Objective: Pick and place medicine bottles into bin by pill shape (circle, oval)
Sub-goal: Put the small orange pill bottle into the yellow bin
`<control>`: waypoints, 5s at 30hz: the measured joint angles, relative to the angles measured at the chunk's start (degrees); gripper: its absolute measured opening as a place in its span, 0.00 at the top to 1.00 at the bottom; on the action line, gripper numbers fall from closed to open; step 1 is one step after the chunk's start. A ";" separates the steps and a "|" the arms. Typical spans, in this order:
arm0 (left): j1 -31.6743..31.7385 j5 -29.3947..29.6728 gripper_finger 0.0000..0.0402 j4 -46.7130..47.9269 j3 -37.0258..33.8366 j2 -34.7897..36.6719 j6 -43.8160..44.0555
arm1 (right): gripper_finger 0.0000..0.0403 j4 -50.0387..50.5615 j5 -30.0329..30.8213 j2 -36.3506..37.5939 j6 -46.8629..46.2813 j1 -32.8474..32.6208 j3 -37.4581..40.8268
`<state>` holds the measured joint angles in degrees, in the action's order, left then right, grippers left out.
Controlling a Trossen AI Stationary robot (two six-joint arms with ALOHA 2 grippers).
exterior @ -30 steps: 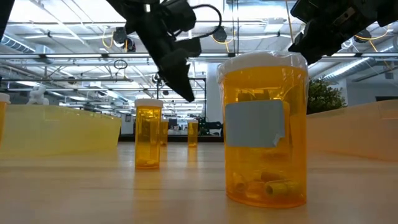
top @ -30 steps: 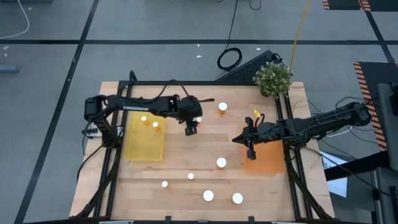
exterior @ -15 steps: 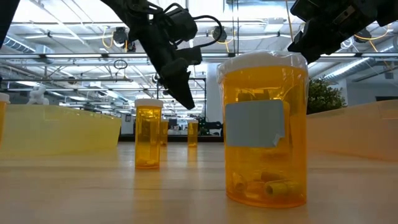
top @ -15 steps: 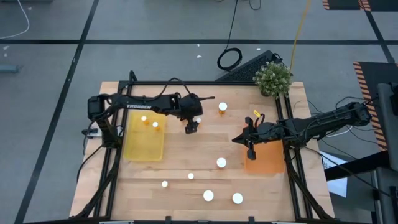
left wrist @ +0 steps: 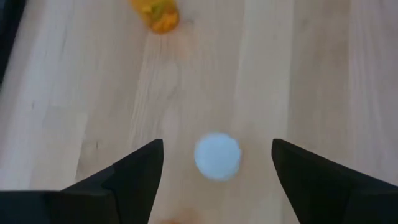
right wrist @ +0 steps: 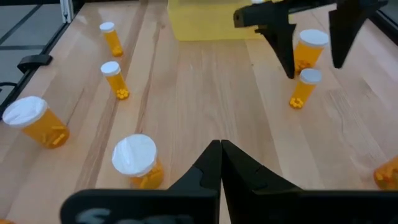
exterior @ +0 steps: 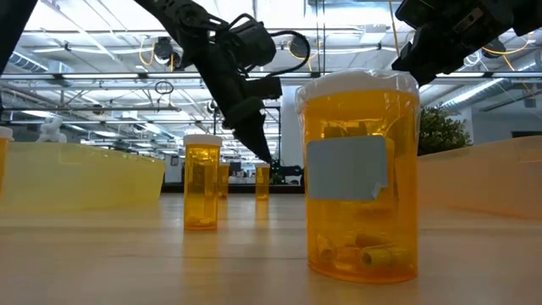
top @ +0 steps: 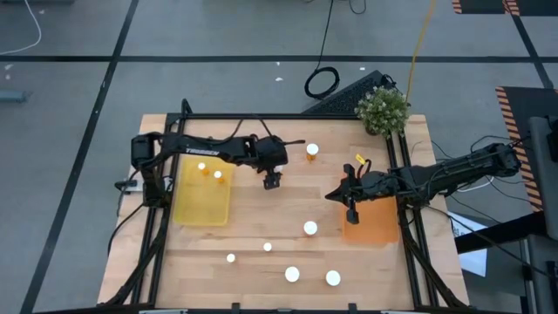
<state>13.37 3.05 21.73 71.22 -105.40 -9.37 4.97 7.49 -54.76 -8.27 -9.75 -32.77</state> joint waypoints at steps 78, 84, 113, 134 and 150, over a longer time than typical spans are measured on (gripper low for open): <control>-14.85 9.95 0.69 35.55 -0.04 24.63 20.56 | 1.00 -0.37 -0.07 0.00 -0.07 -0.10 -0.02; -17.54 13.69 0.69 41.50 -0.78 25.99 25.98 | 1.00 -0.42 -0.07 0.00 -0.22 -0.10 -0.02; -21.33 18.86 0.69 41.41 -32.78 51.46 53.39 | 1.00 -0.46 0.22 -0.02 -0.66 -0.08 -0.02; -16.37 19.98 0.64 33.27 -39.93 52.62 53.34 | 1.00 -0.46 0.24 -0.02 -0.46 -0.05 -0.02; -14.45 20.00 0.58 30.46 -39.93 52.60 50.03 | 1.00 -0.46 0.24 -0.02 -0.46 -0.03 -0.02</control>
<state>-1.08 23.05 52.19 31.29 -52.80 40.67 4.51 7.73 -54.78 -8.73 -9.78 -32.80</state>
